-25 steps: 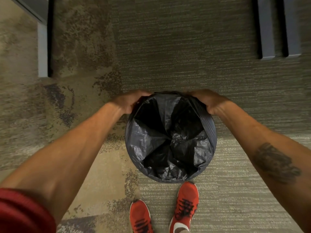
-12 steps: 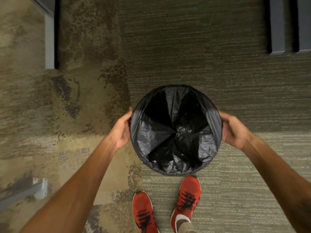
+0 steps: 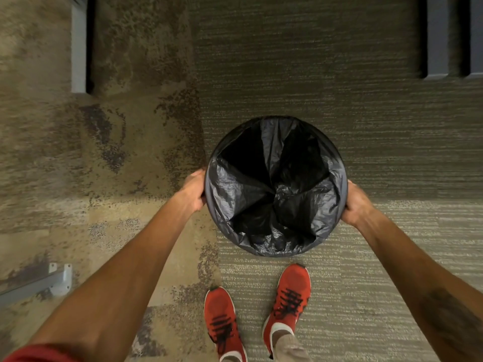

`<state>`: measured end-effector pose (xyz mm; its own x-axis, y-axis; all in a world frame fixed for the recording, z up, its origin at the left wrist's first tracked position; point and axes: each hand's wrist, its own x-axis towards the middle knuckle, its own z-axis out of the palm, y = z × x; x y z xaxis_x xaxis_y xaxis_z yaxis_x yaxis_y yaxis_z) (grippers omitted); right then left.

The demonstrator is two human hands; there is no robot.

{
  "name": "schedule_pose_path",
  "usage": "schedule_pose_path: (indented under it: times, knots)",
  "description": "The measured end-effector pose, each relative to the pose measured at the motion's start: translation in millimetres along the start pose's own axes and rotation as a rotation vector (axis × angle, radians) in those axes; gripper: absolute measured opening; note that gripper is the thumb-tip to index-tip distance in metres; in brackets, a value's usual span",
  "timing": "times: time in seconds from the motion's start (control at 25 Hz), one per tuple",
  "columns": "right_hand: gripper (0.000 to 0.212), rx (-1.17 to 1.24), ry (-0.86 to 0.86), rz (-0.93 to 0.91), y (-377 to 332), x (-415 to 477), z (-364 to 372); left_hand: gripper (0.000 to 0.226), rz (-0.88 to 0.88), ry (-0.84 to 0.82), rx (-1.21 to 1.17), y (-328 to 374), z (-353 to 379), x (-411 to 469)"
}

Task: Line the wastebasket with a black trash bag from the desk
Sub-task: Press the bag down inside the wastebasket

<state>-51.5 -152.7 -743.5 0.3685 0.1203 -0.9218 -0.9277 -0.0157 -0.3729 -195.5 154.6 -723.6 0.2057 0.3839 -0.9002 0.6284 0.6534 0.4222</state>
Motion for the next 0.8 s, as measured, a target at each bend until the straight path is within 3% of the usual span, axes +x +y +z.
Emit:
schedule_pose_path:
  times: [0.12,0.2,0.24,0.28,0.36,0.44,0.56,0.68,0.8]
  knots:
    - [0.027,-0.197,0.255,-0.227,-9.3,-32.5,9.2,0.032,0.216,0.342,0.188,9.0,-4.2,-25.2]
    - [0.021,-0.484,0.593,-0.628,-14.9,-65.3,19.4,0.032,0.609,0.549,0.441,11.4,-1.6,-55.6]
    - [0.018,-0.592,0.62,-0.847,-14.6,-82.2,31.1,0.028,0.837,0.487,0.592,9.0,5.1,-74.7]
    - [0.017,-0.693,0.511,-1.01,-11.6,-95.9,45.8,0.025,1.033,0.32,0.759,3.7,15.9,-91.8]
    - [0.023,-1.041,0.149,-1.12,7.2,-93.7,71.5,0.03,1.246,-0.034,1.205,-19.3,39.7,-103.4]
    - [0.04,-1.553,0.005,-0.975,31.4,-76.4,86.2,0.055,1.14,-0.09,1.69,-39.7,56.1,-96.8]
    - [0.08,-2.011,0.066,-0.672,39.3,-51.5,75.2,0.09,0.808,0.063,2.168,-41.9,43.6,-70.2]
    - [0.091,-2.054,0.094,-0.658,38.0,-38.6,63.9,0.095,0.788,0.102,2.291,-42.9,27.4,-60.4]
    - [0.074,-1.896,0.141,-0.98,47.2,-44.4,75.3,0.086,1.031,0.117,2.152,-50.8,37.9,-74.4]
